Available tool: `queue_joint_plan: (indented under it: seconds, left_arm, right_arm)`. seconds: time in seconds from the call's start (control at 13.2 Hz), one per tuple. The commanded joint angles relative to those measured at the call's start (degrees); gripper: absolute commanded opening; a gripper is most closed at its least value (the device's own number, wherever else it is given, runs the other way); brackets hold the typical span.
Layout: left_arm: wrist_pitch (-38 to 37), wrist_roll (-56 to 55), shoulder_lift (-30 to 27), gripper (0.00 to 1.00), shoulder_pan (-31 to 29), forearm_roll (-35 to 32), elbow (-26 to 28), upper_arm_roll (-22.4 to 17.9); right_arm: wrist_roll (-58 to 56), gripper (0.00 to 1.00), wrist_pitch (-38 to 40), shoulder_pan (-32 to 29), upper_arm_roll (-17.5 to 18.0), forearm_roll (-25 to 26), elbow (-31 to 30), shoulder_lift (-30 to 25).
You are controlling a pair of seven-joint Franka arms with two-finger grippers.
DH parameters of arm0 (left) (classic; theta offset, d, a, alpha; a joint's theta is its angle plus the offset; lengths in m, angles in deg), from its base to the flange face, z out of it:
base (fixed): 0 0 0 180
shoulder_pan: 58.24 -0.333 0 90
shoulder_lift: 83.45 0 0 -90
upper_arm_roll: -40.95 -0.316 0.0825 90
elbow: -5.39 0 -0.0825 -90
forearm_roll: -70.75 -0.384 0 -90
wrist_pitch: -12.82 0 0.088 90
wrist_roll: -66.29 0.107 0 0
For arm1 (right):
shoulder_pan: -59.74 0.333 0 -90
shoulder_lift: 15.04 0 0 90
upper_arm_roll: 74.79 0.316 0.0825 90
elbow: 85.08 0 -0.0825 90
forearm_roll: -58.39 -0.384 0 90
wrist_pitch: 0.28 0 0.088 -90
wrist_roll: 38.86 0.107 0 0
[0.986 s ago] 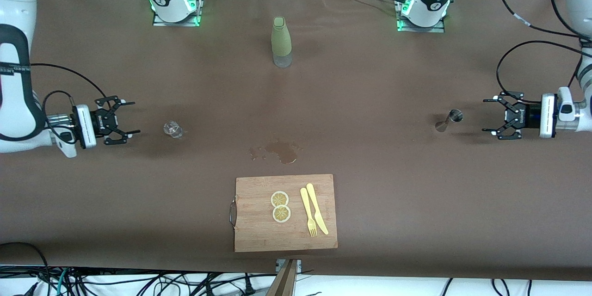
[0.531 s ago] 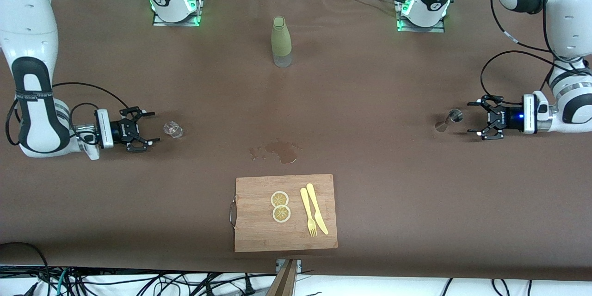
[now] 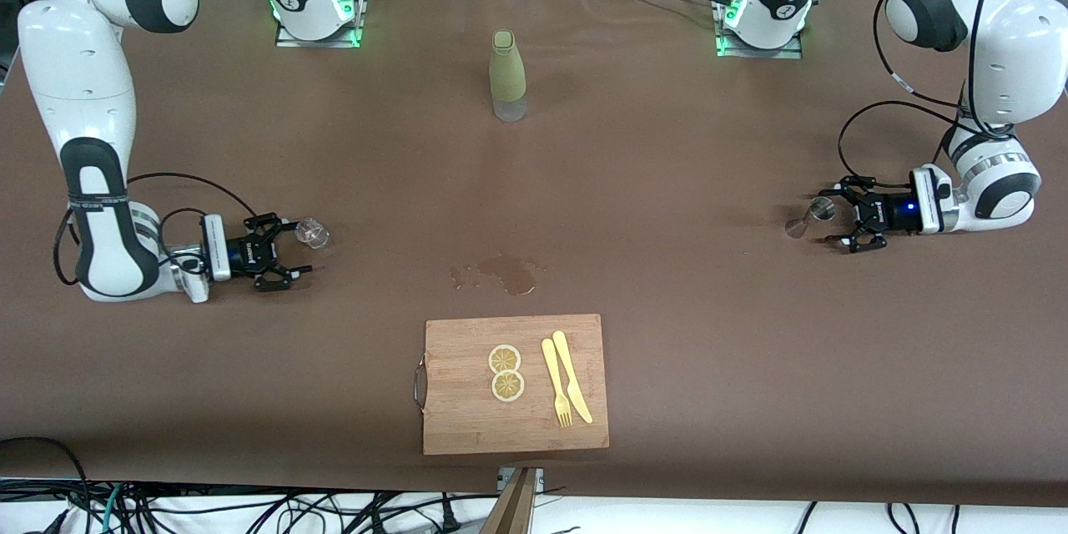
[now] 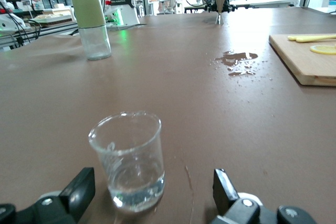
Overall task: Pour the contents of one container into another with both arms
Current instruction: 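Close the right gripper on the glass cup while the left gripper grasps the jigger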
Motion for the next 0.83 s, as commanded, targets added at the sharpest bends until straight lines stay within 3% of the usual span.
queue_joint_plan:
  seconds: [0.0,0.38,0.46,0.53,0.76]
  left_arm:
    - [0.62,12.10,0.54,1.00,0.87,1.76,1.62,0.69]
    - [0.89,12.47,1.33,1.00,1.22,1.76,1.62,2.97]
    - [0.89,12.47,1.33,1.00,1.22,1.85,1.62,2.98]
    - [0.89,12.47,1.33,0.99,1.22,1.85,1.62,2.98]
    - [0.80,12.38,1.24,0.89,1.22,1.76,1.62,2.98]
  right_arm:
    - [-1.23,1.00,2.61,0.41,0.77,-0.36,1.62,1.42]
    - [-1.67,0.98,4.90,1.21,0.85,-0.53,1.70,3.09]
    - [-1.76,0.93,4.99,1.21,0.94,-0.62,1.71,3.26]
    - [-1.76,0.83,5.34,1.21,0.86,-0.71,1.62,3.53]
    - [-0.71,0.37,6.13,1.21,1.03,-0.80,1.62,3.88]
